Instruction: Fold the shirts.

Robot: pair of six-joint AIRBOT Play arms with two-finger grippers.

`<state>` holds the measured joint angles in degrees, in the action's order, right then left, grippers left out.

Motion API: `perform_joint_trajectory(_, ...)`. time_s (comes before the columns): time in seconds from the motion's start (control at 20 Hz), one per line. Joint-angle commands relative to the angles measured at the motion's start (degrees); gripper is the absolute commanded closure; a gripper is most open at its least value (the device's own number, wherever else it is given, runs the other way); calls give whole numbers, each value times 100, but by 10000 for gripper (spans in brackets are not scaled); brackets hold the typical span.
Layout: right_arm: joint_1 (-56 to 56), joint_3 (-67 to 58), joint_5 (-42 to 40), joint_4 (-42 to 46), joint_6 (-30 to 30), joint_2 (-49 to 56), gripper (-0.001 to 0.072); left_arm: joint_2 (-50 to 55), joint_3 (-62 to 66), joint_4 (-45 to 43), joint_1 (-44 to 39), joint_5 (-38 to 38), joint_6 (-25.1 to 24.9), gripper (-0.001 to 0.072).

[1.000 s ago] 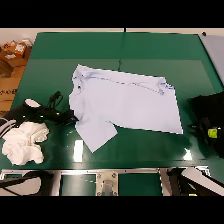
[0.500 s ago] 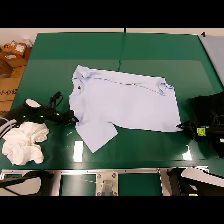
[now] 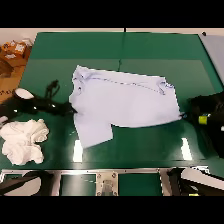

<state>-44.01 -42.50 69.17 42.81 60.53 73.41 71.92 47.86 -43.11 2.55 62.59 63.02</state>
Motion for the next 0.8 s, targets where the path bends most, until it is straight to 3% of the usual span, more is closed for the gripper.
perform_joint_trajectory(0.0, 164, -1438, 608, -1270, 321, -920, 702, -1290, 1397, -389, 9, 509, 627, 686)
perform_joint_trajectory(0.2, -63, -4227, 459, -1307, 1019, -2070, 702, -2542, 4229, -601, 9, 334, 763, 685)
perform_joint_trajectory(0.45, -146, -6551, -428, -1185, 1617, -2782, 701, -2730, 7326, -623, 9, 398, 802, 683)
perform_joint_trajectory(0.6, -144, -7012, -424, -1025, 1906, -2830, 701, -2728, 7670, -662, 9, 481, 944, 683)
perform_joint_trajectory(0.75, -144, -6791, -407, -1023, 1902, -2782, 701, -2721, 7036, -1480, 9, 514, 1438, 683)
